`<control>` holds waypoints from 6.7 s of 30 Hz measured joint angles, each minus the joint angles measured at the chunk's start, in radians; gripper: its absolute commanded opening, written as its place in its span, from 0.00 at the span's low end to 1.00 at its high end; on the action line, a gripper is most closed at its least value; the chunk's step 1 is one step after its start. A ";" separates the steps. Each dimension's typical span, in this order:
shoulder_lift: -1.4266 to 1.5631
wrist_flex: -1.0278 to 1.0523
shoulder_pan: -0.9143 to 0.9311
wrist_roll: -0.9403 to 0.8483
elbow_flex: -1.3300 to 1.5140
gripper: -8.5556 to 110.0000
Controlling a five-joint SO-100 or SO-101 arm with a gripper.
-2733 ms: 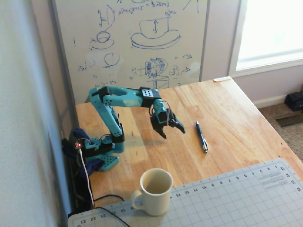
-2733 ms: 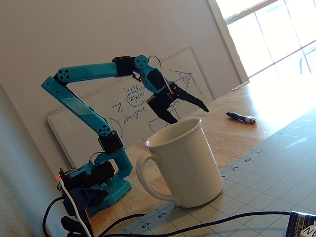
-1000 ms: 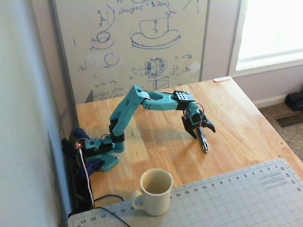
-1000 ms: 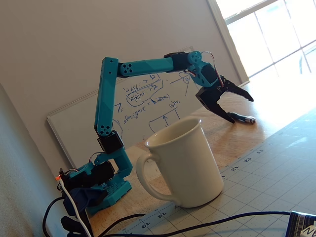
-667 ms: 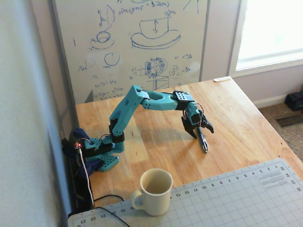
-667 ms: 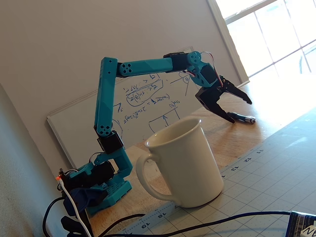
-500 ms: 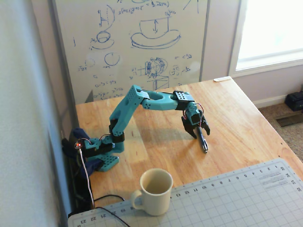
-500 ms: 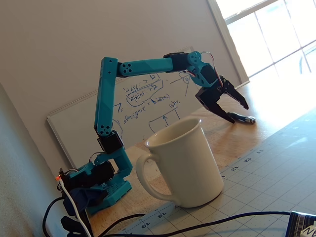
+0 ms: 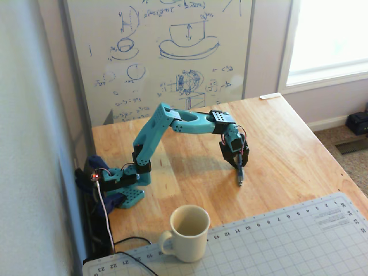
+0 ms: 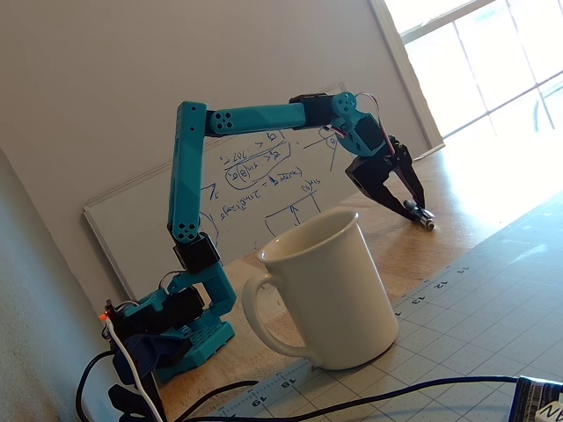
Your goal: Grasp a pen and put it in a mug.
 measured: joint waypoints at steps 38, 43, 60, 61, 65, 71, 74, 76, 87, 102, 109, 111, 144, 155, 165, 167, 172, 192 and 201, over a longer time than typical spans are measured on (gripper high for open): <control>0.816 0.011 0.080 -0.963 0.422 0.07; 0.997 0.011 0.158 -1.150 0.422 0.07; 1.519 -0.236 0.583 -1.729 0.630 0.07; 1.546 -0.279 0.612 -1.741 0.666 0.07; 1.647 -0.454 0.719 -1.769 0.815 0.07; 1.755 -0.597 0.847 -1.772 1.011 0.07; 1.789 -0.618 0.908 -1.772 1.085 0.07; 1.809 -0.620 0.943 -1.772 1.115 0.07; 1.859 -0.620 1.097 -1.772 1.246 0.07; 1.858 -0.620 1.103 -1.772 1.410 0.08; 1.858 -0.620 1.103 -1.772 1.411 0.15; 1.858 -0.621 1.103 -1.772 1.411 0.15; 1.859 -0.558 0.430 -0.407 1.331 0.08; 2.046 -0.012 0.293 -0.302 1.331 0.08; 2.091 0.230 0.011 -0.291 1.331 0.08; 2.095 0.230 -0.035 -0.291 1.339 0.08; 2.098 0.230 -0.130 -0.291 1.443 0.08; 2.309 0.230 -0.189 -0.291 1.713 0.08; 2.309 0.230 -0.189 -0.176 1.713 0.08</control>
